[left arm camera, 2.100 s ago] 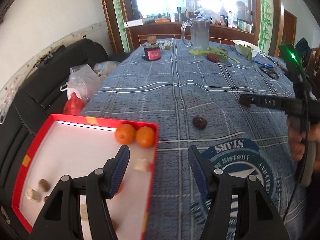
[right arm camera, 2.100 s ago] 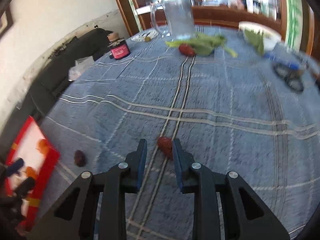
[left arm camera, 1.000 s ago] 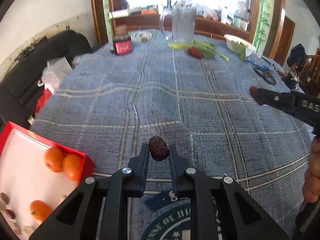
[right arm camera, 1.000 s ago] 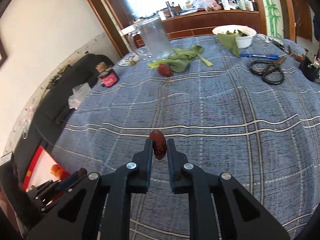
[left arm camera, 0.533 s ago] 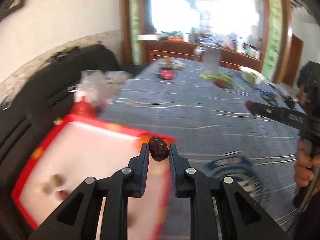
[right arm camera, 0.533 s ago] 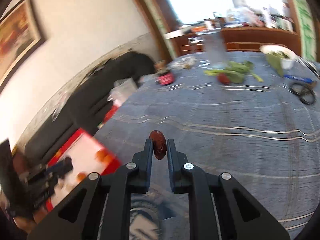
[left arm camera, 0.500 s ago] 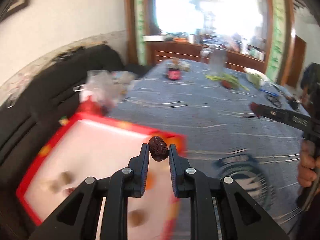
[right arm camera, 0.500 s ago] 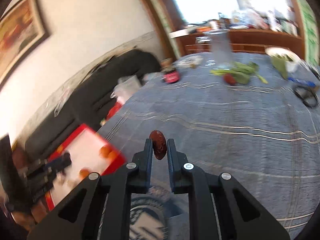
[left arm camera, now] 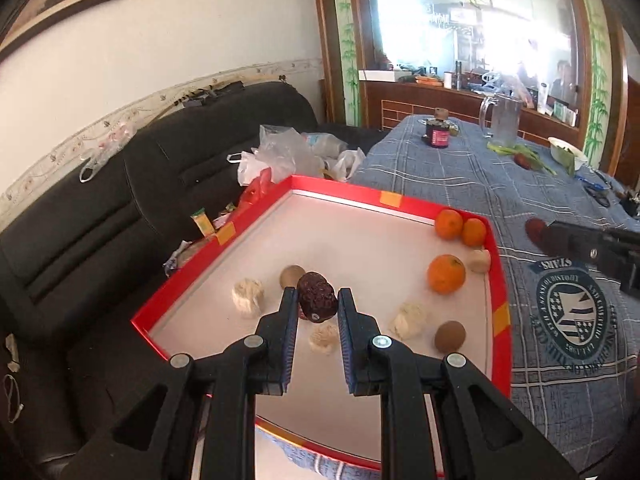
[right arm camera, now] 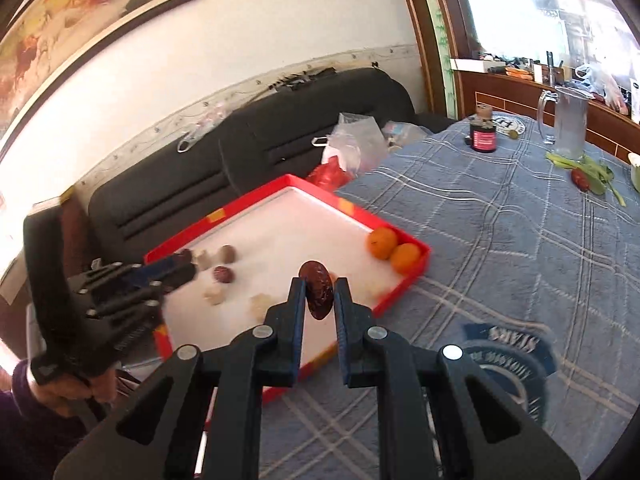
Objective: Organize fruits
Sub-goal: 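Carry both red dates over the red box, then lower the dates into the box and open the left then right gripper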
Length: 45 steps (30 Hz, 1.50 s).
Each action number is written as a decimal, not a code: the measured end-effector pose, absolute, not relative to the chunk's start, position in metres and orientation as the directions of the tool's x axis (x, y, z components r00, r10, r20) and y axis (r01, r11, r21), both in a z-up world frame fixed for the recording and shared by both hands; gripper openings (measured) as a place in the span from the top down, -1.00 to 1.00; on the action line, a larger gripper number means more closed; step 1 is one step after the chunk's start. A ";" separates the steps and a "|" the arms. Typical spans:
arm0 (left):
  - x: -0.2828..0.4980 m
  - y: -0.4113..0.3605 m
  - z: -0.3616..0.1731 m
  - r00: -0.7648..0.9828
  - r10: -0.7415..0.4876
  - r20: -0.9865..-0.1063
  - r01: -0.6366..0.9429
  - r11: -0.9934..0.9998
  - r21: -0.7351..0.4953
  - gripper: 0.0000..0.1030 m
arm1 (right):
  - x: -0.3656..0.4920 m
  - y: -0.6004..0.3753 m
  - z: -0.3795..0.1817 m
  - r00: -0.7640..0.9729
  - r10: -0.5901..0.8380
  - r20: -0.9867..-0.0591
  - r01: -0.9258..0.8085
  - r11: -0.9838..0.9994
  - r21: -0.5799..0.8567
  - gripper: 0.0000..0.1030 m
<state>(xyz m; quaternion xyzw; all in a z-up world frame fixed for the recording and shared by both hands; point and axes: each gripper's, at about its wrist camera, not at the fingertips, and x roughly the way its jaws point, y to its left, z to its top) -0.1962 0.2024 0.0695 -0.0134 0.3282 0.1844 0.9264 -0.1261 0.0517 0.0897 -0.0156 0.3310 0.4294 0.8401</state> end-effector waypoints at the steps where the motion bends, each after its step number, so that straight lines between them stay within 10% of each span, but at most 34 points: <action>1: -0.196 0.201 0.069 0.720 0.332 -0.609 -0.345 0.933 0.099 0.64 | -0.129 0.052 0.089 0.423 0.706 -0.568 -0.732 0.636 0.245 0.68; 45: -0.196 0.195 0.043 0.684 0.333 -0.649 -0.337 0.933 0.123 0.64 | -0.121 0.039 0.047 0.405 0.707 -0.580 -0.679 0.657 0.327 0.68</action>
